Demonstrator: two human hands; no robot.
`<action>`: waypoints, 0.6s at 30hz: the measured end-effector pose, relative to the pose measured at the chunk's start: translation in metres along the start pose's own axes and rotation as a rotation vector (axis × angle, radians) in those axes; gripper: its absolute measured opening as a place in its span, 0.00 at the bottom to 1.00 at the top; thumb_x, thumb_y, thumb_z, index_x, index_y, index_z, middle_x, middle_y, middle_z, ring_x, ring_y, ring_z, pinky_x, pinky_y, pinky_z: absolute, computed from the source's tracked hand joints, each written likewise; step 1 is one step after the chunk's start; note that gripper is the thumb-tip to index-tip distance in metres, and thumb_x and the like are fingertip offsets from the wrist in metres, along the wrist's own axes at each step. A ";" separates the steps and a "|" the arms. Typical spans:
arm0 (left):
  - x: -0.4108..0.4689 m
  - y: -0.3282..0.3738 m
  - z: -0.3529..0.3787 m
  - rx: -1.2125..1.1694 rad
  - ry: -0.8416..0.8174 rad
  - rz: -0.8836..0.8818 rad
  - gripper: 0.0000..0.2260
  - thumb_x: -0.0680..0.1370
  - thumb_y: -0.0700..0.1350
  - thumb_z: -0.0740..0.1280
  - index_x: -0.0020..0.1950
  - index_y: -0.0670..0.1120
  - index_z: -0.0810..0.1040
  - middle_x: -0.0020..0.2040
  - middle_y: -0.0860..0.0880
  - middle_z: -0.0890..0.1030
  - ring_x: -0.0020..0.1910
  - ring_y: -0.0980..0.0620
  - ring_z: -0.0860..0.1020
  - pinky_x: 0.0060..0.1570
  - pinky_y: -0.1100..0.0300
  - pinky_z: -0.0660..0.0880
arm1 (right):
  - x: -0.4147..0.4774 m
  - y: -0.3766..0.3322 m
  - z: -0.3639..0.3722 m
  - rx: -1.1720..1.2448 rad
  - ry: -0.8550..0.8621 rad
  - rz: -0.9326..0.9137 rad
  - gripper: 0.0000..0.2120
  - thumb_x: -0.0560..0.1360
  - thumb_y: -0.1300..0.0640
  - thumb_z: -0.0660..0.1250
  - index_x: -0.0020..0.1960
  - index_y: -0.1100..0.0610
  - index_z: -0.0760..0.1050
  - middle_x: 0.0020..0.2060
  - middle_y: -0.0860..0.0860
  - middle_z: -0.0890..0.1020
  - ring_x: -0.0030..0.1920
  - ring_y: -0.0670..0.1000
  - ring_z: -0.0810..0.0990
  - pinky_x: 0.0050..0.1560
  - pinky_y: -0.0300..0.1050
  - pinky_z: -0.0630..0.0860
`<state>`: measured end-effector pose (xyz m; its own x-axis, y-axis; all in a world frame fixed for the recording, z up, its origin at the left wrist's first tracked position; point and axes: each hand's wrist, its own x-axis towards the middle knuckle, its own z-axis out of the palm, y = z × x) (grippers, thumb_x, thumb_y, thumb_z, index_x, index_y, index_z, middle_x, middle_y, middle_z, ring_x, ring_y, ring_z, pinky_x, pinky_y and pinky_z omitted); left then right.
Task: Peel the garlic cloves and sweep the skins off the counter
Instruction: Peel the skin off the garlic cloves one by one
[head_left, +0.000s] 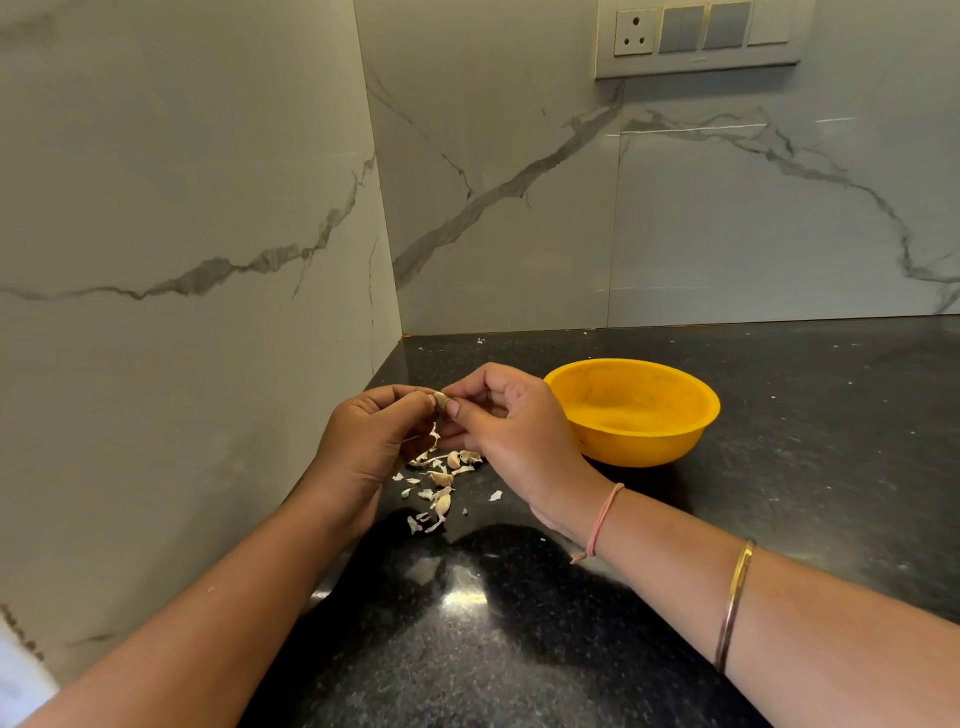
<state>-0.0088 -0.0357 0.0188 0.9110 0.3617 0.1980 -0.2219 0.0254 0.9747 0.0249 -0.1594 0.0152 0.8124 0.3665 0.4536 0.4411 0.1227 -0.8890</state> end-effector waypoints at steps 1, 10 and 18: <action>0.000 0.000 0.000 -0.010 -0.004 -0.008 0.08 0.75 0.37 0.65 0.38 0.43 0.80 0.33 0.48 0.80 0.36 0.53 0.78 0.35 0.65 0.76 | 0.000 0.000 0.000 0.047 0.000 0.030 0.07 0.75 0.69 0.65 0.42 0.60 0.76 0.36 0.55 0.80 0.35 0.48 0.82 0.41 0.46 0.82; 0.001 -0.002 -0.001 -0.008 0.039 -0.055 0.05 0.75 0.39 0.67 0.40 0.44 0.80 0.37 0.46 0.78 0.37 0.53 0.76 0.37 0.63 0.74 | 0.001 -0.006 -0.005 0.293 0.018 0.120 0.04 0.75 0.69 0.64 0.47 0.64 0.76 0.38 0.57 0.79 0.35 0.47 0.80 0.37 0.38 0.80; -0.001 0.004 -0.001 0.172 0.128 0.098 0.11 0.76 0.36 0.63 0.38 0.47 0.80 0.38 0.47 0.80 0.39 0.52 0.77 0.41 0.59 0.76 | 0.001 -0.006 -0.005 0.260 0.026 0.172 0.04 0.75 0.69 0.64 0.47 0.63 0.77 0.38 0.57 0.79 0.35 0.47 0.79 0.38 0.39 0.80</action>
<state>-0.0110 -0.0346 0.0221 0.8344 0.4697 0.2883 -0.2347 -0.1704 0.9570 0.0255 -0.1644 0.0210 0.8776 0.3788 0.2940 0.1869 0.2944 -0.9372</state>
